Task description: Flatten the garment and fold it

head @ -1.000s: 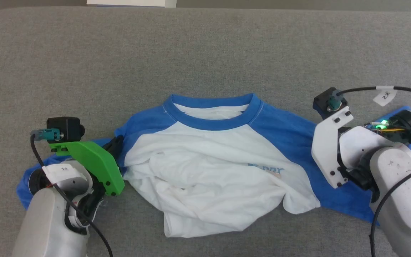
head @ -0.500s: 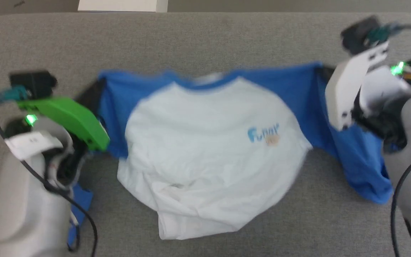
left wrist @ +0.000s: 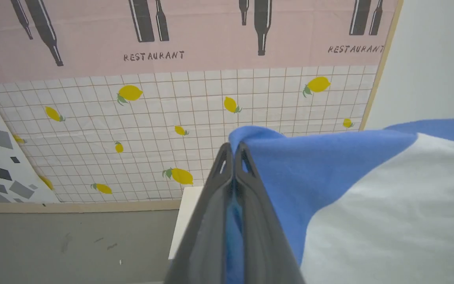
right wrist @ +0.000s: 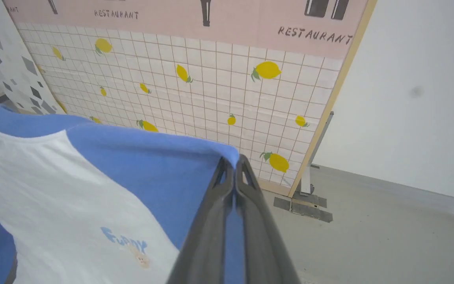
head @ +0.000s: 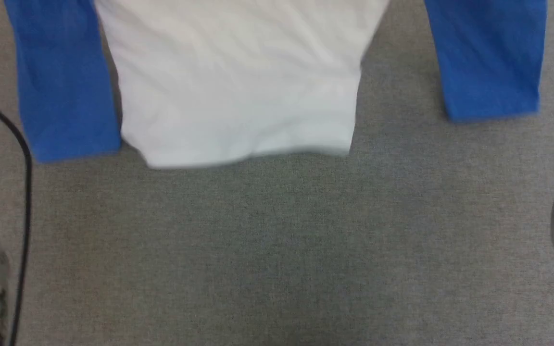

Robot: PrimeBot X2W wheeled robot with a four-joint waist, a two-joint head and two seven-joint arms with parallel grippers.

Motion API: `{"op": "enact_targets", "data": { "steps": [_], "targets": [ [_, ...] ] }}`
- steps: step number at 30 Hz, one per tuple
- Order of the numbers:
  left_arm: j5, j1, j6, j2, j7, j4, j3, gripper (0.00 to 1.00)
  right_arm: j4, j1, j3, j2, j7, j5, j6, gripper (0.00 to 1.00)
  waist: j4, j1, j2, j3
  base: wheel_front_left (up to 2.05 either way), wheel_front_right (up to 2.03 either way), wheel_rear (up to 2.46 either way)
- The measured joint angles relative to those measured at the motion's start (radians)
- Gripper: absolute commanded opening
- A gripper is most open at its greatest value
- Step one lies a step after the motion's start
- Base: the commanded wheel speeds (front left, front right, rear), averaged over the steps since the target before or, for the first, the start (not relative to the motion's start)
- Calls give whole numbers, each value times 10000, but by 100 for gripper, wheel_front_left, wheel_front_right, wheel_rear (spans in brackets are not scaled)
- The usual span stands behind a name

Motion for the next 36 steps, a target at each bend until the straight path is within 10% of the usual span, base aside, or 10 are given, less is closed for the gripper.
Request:
{"op": "enact_targets", "data": {
  "steps": [18, 28, 36],
  "targets": [
    [1087, -2931, 136, 332, -3104, 2441, -337, 0, 2163, -2962, -773, 311, -2865, -1829, 4, 0, 232, 0, 0, 939, 0, 0, 0],
    [90, 753, -230, 31, -3313, 1634, -453, 0, 359, 1775, 961, -1300, -3091, 1043, 4, 0, 317, -1, 1, 99, 0, 0, 0],
    [-1091, 5912, 343, -541, -3300, -527, 320, 0, -2391, 7439, 761, -1026, -3478, 2266, 4, 0, 228, -2, 0, -1002, 0, 0, 0]
  ]
}}
